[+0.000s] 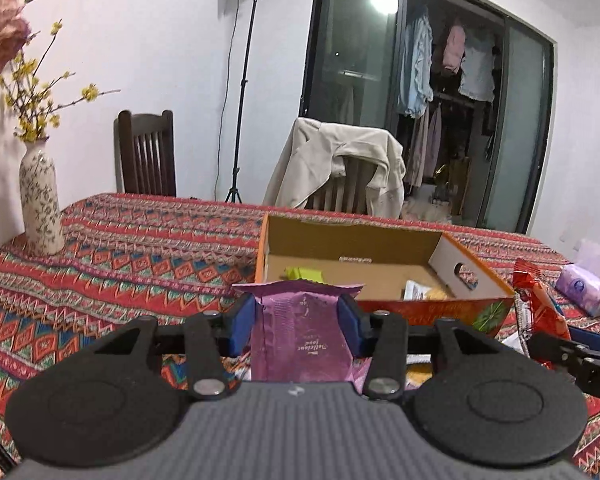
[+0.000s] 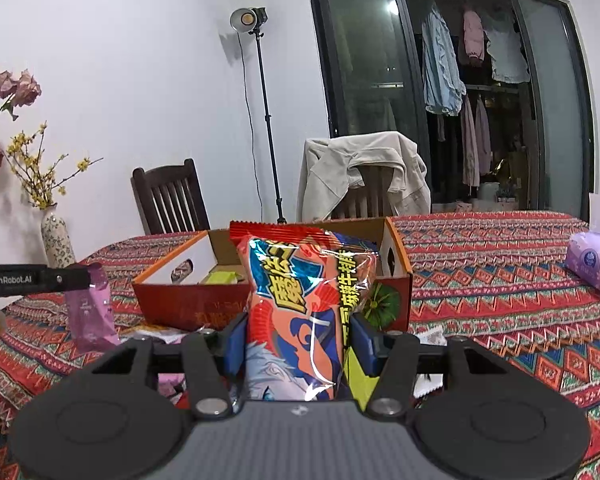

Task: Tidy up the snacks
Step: 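Lower both snacks into the orange box and open both grippers, then move the right gripper to the pile and grasp another green bar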

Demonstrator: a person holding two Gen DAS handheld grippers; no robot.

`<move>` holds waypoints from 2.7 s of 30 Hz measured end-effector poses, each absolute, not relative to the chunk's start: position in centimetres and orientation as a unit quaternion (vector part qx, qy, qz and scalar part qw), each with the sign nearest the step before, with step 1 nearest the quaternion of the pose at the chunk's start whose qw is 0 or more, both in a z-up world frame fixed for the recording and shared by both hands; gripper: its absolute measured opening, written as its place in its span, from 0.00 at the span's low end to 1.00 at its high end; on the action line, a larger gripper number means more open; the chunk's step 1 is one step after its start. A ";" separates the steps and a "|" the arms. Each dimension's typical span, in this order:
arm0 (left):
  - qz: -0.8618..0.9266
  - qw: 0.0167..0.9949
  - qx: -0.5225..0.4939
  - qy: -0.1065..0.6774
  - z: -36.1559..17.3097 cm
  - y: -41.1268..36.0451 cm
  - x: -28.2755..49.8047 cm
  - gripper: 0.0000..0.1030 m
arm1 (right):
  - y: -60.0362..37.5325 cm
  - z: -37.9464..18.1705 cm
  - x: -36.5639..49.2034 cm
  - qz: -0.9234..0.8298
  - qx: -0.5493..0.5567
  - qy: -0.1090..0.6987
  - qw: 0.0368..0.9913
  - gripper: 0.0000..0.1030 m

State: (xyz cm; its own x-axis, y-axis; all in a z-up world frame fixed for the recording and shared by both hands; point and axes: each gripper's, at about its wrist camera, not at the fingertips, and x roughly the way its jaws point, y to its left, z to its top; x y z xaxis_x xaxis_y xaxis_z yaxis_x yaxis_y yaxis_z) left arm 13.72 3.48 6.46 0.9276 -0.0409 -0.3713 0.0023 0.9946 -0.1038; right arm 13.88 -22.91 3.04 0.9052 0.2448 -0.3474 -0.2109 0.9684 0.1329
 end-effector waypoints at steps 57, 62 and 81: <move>0.031 0.982 -0.061 0.174 5.4 0.3 31.1 1.00 | -21.2 3.2 33.0 0.080 0.021 0.200 0.976 1.00; 0.025 0.983 -0.063 0.171 6.2 0.0 30.7 1.00 | -20.9 3.6 32.7 0.084 0.017 0.198 0.976 1.00; 0.015 0.983 -0.061 0.170 8.6 1.1 22.8 1.00 | -21.0 5.7 24.7 0.085 -0.008 0.208 0.974 1.00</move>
State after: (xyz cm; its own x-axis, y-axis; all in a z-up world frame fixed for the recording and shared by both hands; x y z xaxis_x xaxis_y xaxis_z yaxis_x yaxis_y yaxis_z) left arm 22.75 1.11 8.61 0.9415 0.0090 -0.3368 -0.0505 0.9921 -0.1147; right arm 24.67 -20.96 5.75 0.8993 0.1625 -0.4061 -0.1694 0.9854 0.0192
